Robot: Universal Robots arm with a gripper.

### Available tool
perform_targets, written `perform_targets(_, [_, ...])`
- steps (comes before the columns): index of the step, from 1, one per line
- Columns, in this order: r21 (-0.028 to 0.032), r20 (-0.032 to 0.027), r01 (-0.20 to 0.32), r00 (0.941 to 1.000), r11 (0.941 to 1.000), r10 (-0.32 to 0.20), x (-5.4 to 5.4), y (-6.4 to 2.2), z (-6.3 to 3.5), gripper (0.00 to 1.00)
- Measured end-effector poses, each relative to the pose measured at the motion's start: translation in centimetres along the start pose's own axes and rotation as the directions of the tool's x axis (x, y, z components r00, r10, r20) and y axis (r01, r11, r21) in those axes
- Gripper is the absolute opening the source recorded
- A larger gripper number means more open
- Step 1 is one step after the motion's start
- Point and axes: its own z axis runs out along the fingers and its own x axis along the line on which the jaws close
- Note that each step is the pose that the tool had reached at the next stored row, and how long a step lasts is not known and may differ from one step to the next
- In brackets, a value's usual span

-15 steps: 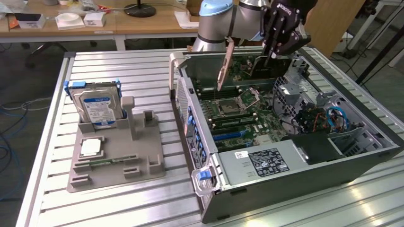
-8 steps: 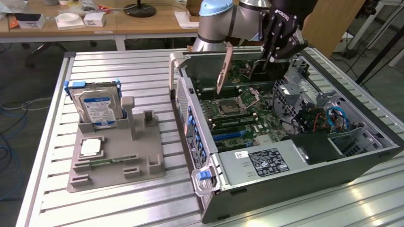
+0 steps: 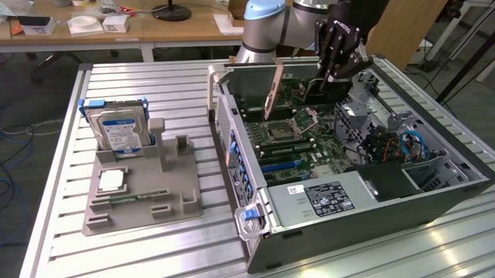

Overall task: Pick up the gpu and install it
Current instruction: 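Insert the gpu into the slot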

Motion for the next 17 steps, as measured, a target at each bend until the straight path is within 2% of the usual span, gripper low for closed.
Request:
perform_targets(8, [0.0007,0.0010,0.000,1.0000,1.0000,0.000,-0.1,-0.01,0.38,0.26])
perform_targets(17, [0.0007,0.0017,0.000,1.0000,1.0000,0.000,-0.2,-0.04,1.92,0.26])
